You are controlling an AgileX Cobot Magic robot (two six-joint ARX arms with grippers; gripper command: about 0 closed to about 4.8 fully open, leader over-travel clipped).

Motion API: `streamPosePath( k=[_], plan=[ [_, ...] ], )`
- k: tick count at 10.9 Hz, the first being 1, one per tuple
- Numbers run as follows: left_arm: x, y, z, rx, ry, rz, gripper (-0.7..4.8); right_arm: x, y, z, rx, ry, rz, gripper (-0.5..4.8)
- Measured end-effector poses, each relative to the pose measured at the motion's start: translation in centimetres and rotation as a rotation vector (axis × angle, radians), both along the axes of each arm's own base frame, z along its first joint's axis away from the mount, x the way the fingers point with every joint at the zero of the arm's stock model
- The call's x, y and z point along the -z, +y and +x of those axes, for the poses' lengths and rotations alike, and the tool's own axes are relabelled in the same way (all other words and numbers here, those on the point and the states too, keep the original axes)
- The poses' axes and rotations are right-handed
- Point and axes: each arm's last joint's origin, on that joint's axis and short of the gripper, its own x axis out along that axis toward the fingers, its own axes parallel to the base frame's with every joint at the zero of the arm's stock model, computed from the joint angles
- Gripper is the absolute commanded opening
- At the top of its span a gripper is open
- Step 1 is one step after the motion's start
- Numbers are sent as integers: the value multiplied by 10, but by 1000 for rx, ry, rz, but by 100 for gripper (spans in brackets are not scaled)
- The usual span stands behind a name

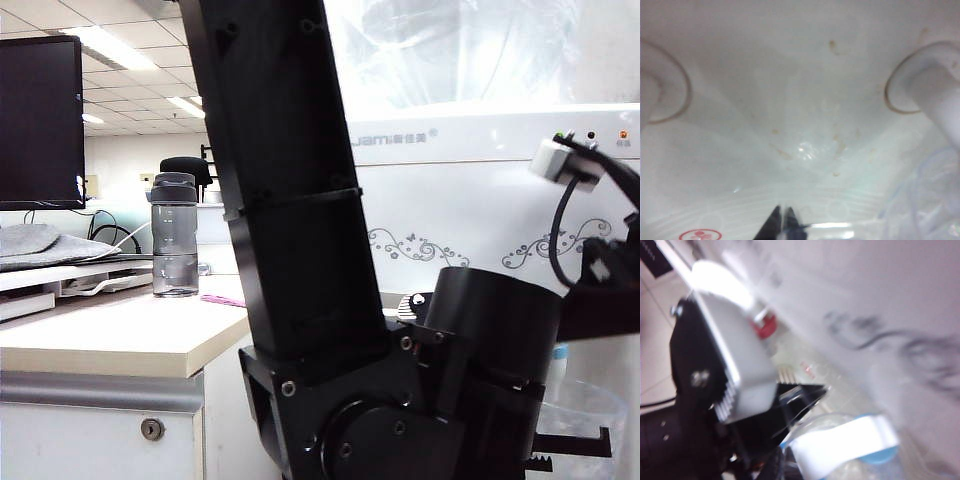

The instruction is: Pick up the plastic mug from the left desk, go to the cold water outlet of the water dispenser, press the vertical switch to get some water, then put the mug back on the desk.

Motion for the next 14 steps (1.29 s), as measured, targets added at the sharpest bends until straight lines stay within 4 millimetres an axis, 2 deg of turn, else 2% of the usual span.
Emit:
streamPosePath(
  k=[4, 8, 14],
  plan=[
    [0, 0, 0, 0, -2, -3, -6, 12, -1, -6, 21, 91, -52, -1],
    [0, 0, 0, 0, -2, -3, -6, 8, -1, -6, 22, 75, -49, -1],
    [0, 0, 0, 0, -2, -3, -6, -30, -5, -24, 58, -39, 27, -1]
  ],
)
